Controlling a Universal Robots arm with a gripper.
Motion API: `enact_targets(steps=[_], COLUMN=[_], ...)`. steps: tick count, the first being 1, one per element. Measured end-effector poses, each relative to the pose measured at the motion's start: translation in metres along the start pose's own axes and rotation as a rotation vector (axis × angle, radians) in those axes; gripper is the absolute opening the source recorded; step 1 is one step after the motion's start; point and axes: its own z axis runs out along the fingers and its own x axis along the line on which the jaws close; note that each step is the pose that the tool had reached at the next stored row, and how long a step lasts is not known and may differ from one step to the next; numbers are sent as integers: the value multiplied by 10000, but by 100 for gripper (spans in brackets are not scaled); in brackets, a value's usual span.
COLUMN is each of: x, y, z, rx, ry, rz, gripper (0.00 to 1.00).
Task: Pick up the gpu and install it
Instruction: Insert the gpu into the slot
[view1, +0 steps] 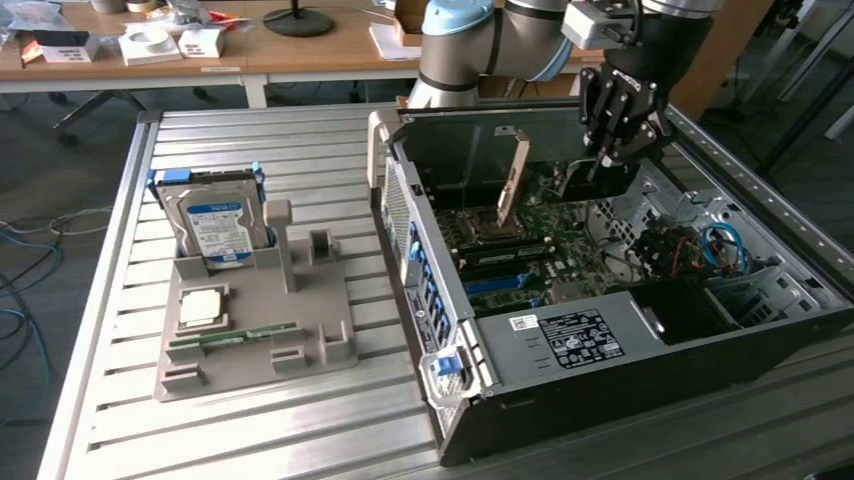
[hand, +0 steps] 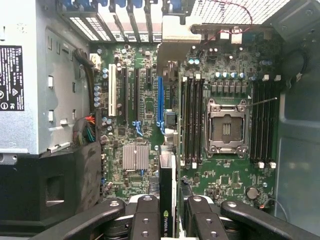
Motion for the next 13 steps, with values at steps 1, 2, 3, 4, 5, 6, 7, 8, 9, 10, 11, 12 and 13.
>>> enact_targets(steps=[1, 2, 3, 4, 5, 6, 7, 8, 9, 10, 11, 12, 13], x=[0, 0, 0, 0, 0, 0, 0, 0, 0, 0, 0, 0, 0], y=[5, 9, 12, 12, 13, 13, 13, 13, 13, 13, 13, 14, 15], z=[1, 1, 1, 1, 1, 1, 1, 1, 1, 4, 9, 14, 20], rx=[0, 0, 0, 0, 0, 0, 0, 0, 0, 0, 1, 1, 0], ry=[-1, 0, 0, 0, 0, -1, 0, 0, 0, -1, -4, -3, 0], rz=[0, 0, -1, -2, -2, -1, -1, -1, -1, -1, -1, -1, -1], gripper=[26, 26, 26, 26, 26, 26, 26, 26, 26, 26, 26, 26, 26])
